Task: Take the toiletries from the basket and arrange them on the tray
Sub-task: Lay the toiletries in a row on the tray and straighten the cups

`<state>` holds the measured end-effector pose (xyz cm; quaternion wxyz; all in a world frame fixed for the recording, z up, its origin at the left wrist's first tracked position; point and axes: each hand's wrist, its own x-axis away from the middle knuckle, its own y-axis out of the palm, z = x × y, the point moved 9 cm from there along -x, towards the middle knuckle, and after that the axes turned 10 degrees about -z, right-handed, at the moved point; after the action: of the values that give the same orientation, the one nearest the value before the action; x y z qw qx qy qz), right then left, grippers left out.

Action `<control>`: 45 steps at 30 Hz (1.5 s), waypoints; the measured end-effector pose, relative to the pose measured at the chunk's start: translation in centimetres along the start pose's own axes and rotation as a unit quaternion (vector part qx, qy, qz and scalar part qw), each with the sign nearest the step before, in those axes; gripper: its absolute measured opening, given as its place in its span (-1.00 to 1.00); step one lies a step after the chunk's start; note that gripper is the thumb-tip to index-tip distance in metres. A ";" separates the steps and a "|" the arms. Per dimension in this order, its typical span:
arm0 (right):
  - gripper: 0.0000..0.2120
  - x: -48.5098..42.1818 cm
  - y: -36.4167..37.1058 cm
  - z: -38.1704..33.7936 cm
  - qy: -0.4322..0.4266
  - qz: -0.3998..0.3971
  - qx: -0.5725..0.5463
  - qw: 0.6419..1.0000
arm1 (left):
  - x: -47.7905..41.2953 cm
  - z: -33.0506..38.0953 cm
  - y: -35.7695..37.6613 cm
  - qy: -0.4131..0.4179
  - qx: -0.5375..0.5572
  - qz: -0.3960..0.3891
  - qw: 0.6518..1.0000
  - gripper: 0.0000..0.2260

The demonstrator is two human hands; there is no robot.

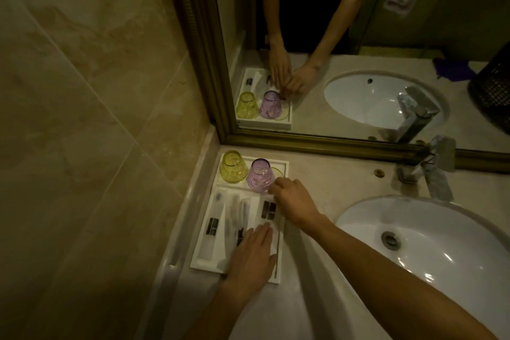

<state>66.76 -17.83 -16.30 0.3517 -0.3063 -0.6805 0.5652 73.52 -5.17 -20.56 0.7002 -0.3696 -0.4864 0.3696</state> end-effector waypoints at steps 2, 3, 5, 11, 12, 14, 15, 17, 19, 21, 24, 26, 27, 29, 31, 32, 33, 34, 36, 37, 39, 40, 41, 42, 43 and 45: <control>-0.76 0.9 1.5 -1.6 -0.056 -0.026 0.027 0.998 | -0.2 -0.1 -0.2 -0.006 0.014 0.013 1.000 -0.39; -0.77 1.2 2.2 -2.1 -0.064 -0.041 0.027 0.997 | -0.2 0.0 -0.1 -0.003 0.010 0.014 1.000 -0.40; -0.76 1.3 3.2 -2.1 -0.048 -0.064 0.024 0.996 | -0.3 0.3 0.4 0.008 -0.006 -0.003 1.000 -0.41; -0.75 1.3 2.5 -2.0 0.000 -0.083 0.005 0.996 | 0.9 -1.4 -1.1 0.010 0.048 0.040 0.998 -0.49; -0.76 1.7 1.9 -2.2 0.005 -0.066 -0.011 0.998 | 1.5 -2.7 -1.7 -0.019 0.075 0.069 0.995 -0.52; -0.77 3.3 1.0 -2.7 0.002 -0.025 -0.063 0.998 | 2.9 -5.3 -2.7 -0.075 0.126 0.123 0.981 -0.57; -0.76 4.3 1.2 -3.4 -0.014 -0.028 -0.088 0.996 | 3.4 -6.2 -2.9 -0.090 0.142 0.140 0.976 -0.60; -0.75 6.6 2.7 -5.4 -0.059 -0.075 -0.099 0.990 | 4.1 -7.0 -2.9 -0.101 0.145 0.139 0.974 -0.59; -0.74 8.3 4.5 -6.8 -0.075 -0.132 -0.058 0.987 | 4.2 -7.0 -2.4 -0.104 0.138 0.117 0.978 -0.53; -0.77 9.1 5.6 -7.5 -0.068 -0.160 -0.026 0.984 | 4.2 -6.8 -1.8 -0.110 0.138 0.099 0.979 -0.49; -0.76 9.4 5.8 -7.9 -0.050 -0.162 -0.032 0.985 | 4.1 -6.2 -1.6 -0.120 0.124 0.091 0.981 -0.49; -0.77 9.6 5.9 -8.0 -0.048 -0.156 -0.010 0.987 | 4.0 -5.8 -1.6 -0.127 0.108 0.088 0.982 -0.49; -0.77 9.6 5.9 -8.0 -0.045 -0.154 -0.003 0.987 | 4.0 -5.7 -1.6 -0.131 0.099 0.085 0.983 -0.48; -0.76 9.5 5.3 -7.7 -0.019 -0.136 -0.036 0.990 | 4.0 -5.4 -1.7 -0.127 0.096 0.096 0.983 -0.49; -0.77 8.9 4.3 -6.8 0.044 -0.092 -0.124 0.987 | 4.3 -5.3 -2.2 -0.110 0.113 0.128 0.979 -0.59; -0.76 8.5 3.7 -6.4 0.071 -0.071 -0.165 0.981 | 4.5 -5.4 -2.4 -0.105 0.118 0.148 0.976 -0.64; -0.75 8.0 3.2 -6.4 0.083 -0.053 -0.192 0.976 | 4.7 -5.5 -2.7 -0.104 0.114 0.168 0.974 -0.67; -0.74 7.4 2.9 -6.8 0.076 -0.041 -0.202 0.976 | 4.9 -5.7 -2.8 -0.103 0.107 0.181 0.972 -0.70; -0.74 6.3 2.8 -8.5 0.028 -0.043 -0.165 0.985 | 5.2 -5.5 -2.6 -0.089 0.081 0.159 0.980 -0.72; -0.74 5.8 3.1 -9.2 0.008 -0.057 -0.128 0.990 | 5.1 -5.3 -2.1 -0.079 0.062 0.127 0.987 -0.73; -0.73 5.3 4.3 -9.7 0.011 -0.097 -0.065 0.993 | 5.4 -5.5 -1.5 -0.073 0.059 0.093 0.991 -0.74; -0.72 5.1 4.8 -9.5 0.024 -0.107 -0.047 0.993 | 5.6 -5.8 -1.3 -0.078 0.064 0.087 0.991 -0.74; -0.72 5.0 5.0 -9.4 0.036 -0.109 -0.037 0.993 | 5.7 -6.1 -1.2 -0.083 0.064 0.082 0.991 -0.75; -0.72 4.9 4.9 -9.2 0.044 -0.103 -0.035 0.993 | 5.8 -6.4 -1.1 -0.088 0.062 0.081 0.991 -0.75; -0.71 4.7 4.6 -9.2 0.049 -0.091 -0.035 0.994 | 6.0 -6.7 -1.0 -0.096 0.064 0.080 0.990 -0.75; -0.70 4.1 3.7 -9.2 0.050 -0.067 -0.038 0.996 | 6.3 -7.2 -0.9 -0.131 0.061 0.078 0.986 -0.69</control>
<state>72.11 -8.79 -18.34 0.4103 -0.3010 -0.7023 0.4978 82.16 -1.18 -19.03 0.6204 -0.3114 -0.5201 0.4975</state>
